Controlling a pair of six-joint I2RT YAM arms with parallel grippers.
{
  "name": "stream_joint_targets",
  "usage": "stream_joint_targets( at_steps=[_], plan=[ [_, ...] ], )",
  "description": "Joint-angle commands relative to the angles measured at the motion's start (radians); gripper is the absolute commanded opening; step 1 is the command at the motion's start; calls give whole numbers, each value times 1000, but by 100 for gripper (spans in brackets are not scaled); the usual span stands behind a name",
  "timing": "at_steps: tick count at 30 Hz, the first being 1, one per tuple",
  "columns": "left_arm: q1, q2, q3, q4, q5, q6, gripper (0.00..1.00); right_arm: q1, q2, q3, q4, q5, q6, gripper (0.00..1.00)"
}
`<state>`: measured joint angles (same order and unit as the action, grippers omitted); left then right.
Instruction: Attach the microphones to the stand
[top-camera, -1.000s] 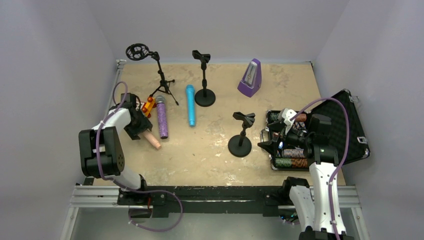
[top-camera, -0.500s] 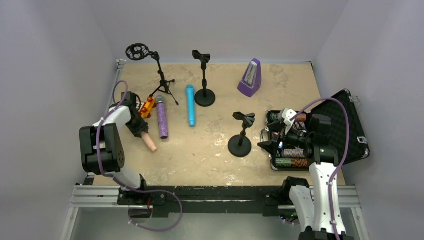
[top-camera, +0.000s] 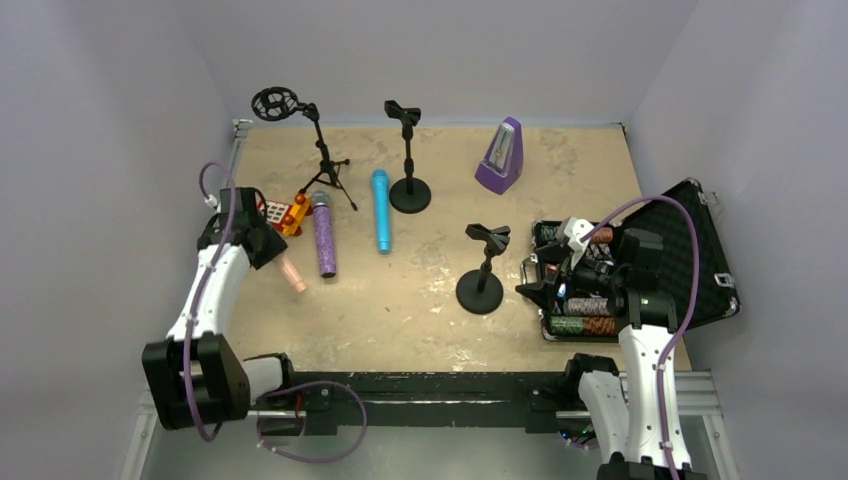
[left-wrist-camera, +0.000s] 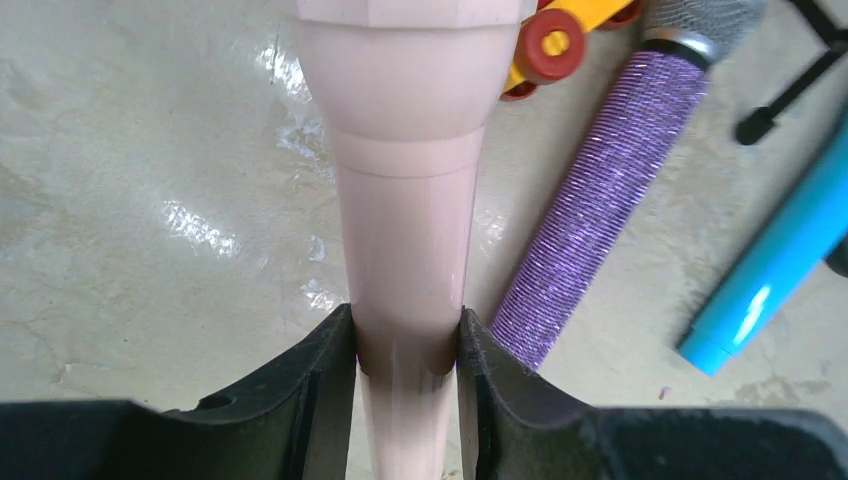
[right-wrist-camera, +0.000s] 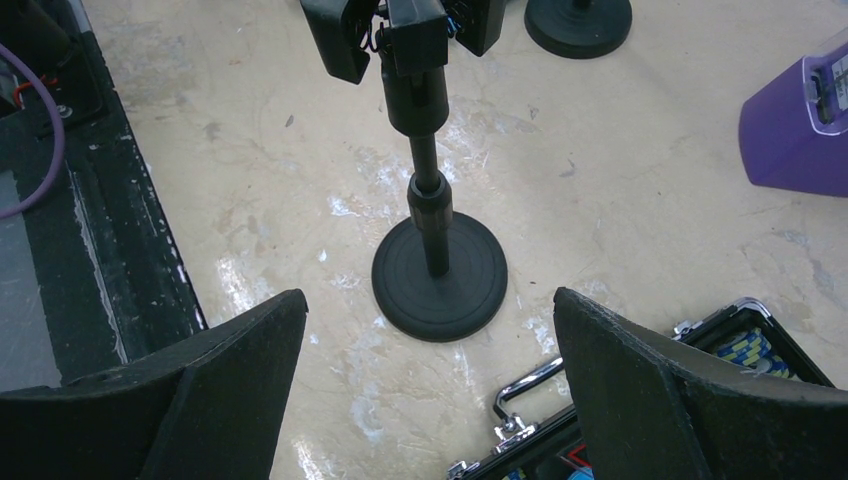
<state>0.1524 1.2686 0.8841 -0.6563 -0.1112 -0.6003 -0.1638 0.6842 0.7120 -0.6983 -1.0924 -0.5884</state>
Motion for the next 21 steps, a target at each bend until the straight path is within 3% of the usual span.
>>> stream_joint_targets(
  at_steps=[1,13,21],
  plan=[
    [7,-175,-44,8,56,45,0,-3,-8,40,-22,-28,-20,97],
    [-7,-610,-200,110,504,105,0,-5,20,100,-108,15,-93,97],
    [-57,-795,-257,190,656,97,0,-6,53,209,-285,73,-184,97]
  ],
)
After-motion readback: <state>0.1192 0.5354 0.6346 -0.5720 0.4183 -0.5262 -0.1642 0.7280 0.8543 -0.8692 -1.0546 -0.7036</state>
